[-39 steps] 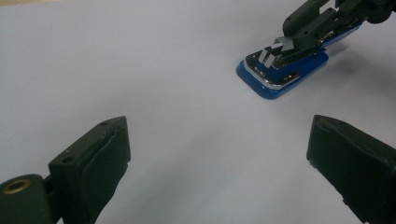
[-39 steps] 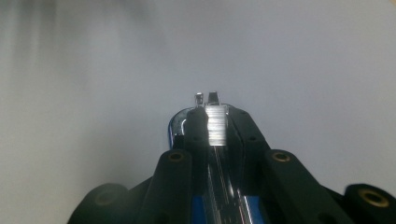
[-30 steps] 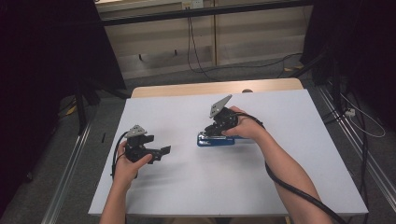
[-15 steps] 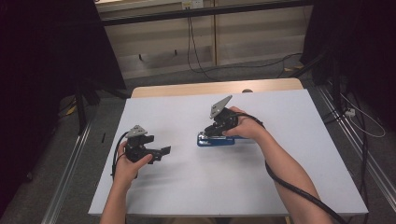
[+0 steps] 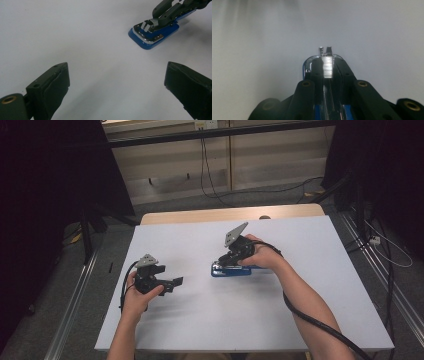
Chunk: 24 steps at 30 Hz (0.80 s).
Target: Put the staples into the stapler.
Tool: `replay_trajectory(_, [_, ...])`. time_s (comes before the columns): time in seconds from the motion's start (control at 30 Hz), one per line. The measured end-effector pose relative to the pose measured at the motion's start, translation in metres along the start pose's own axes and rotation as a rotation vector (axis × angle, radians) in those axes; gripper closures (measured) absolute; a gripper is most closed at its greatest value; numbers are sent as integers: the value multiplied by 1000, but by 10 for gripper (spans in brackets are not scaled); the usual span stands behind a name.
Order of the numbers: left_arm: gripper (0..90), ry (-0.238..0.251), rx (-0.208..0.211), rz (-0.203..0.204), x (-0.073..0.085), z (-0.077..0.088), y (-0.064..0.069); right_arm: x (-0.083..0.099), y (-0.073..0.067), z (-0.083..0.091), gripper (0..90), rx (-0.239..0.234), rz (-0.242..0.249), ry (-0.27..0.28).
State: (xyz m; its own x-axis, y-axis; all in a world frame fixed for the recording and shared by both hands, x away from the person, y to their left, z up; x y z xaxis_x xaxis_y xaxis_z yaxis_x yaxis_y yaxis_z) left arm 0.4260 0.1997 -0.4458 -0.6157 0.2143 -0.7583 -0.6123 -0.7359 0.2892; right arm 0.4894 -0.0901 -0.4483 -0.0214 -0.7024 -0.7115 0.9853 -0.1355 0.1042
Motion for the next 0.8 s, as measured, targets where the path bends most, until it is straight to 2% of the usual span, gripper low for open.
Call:
replay_trajectory(0.2, [63, -3, -1, -2, 0, -1, 0, 1, 0, -1, 797, -2, -8, 3])
replay_trajectory(0.6, [63, -10, -1, -6, 0, -1, 0, -2, 2, -1, 797, -14, 25, -16])
replay_trajectory(0.8, [63, -8, -1, -5, 0, -2, 0, -3, 2, -2, 796, -19, 23, -16])
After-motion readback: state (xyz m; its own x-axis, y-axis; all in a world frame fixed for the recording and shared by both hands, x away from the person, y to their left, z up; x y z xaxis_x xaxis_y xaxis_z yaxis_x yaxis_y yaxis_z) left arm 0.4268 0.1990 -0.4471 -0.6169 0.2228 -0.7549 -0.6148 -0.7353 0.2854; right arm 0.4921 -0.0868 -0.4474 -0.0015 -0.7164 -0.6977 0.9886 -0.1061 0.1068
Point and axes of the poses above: each handheld gripper's, and its own axes: z roughly backward along the jaws, x roughly out of its underside, y roughly to its right, the point moved 3 cm from there along -z, roughly forward along the jaws, and after that the axes turned 9 degrees about z, right-handed, at the moved point
